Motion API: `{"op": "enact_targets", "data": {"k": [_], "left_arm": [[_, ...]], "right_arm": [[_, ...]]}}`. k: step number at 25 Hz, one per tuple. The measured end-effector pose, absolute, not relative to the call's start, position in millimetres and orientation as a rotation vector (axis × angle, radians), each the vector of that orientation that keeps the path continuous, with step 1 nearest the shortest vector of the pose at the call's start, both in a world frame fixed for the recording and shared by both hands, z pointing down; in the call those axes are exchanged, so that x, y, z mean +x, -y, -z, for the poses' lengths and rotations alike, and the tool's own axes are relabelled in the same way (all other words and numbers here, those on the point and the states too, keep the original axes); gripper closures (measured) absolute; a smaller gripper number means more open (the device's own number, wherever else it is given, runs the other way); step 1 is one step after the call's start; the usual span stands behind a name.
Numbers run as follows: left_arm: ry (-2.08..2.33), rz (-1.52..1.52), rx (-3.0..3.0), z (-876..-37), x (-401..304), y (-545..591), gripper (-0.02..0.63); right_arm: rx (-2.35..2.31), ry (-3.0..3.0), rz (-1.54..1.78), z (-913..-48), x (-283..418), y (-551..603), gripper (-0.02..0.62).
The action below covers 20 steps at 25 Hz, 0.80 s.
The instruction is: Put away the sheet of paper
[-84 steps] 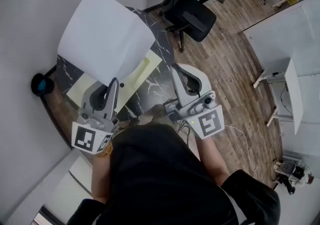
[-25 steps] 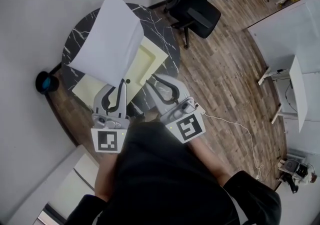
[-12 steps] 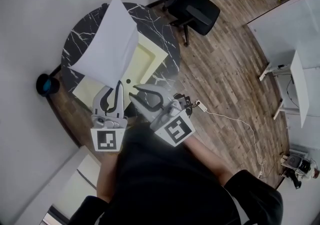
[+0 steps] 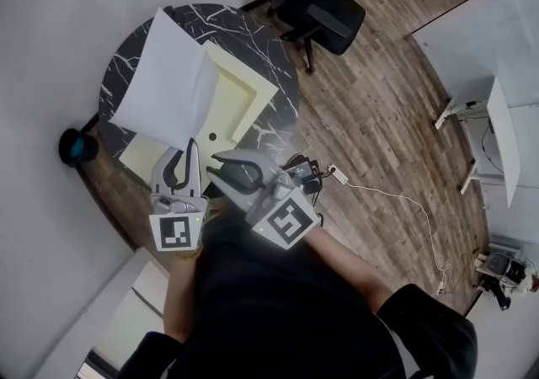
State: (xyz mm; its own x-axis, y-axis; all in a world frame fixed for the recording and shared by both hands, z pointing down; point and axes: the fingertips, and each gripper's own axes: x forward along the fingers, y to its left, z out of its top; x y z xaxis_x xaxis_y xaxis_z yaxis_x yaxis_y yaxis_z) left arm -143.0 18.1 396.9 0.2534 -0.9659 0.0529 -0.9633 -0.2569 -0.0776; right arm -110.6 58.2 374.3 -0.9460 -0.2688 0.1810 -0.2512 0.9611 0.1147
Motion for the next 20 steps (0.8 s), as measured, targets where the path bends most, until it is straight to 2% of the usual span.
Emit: {"op": "enact_targets", "data": {"k": [20], "left_arm": [[-1.883, 0.207, -2.470, -433, -156, 4, 0.584]], "right_arm": [[0.332, 2.845, 0.084, -392, -94, -62, 0.528]]}}
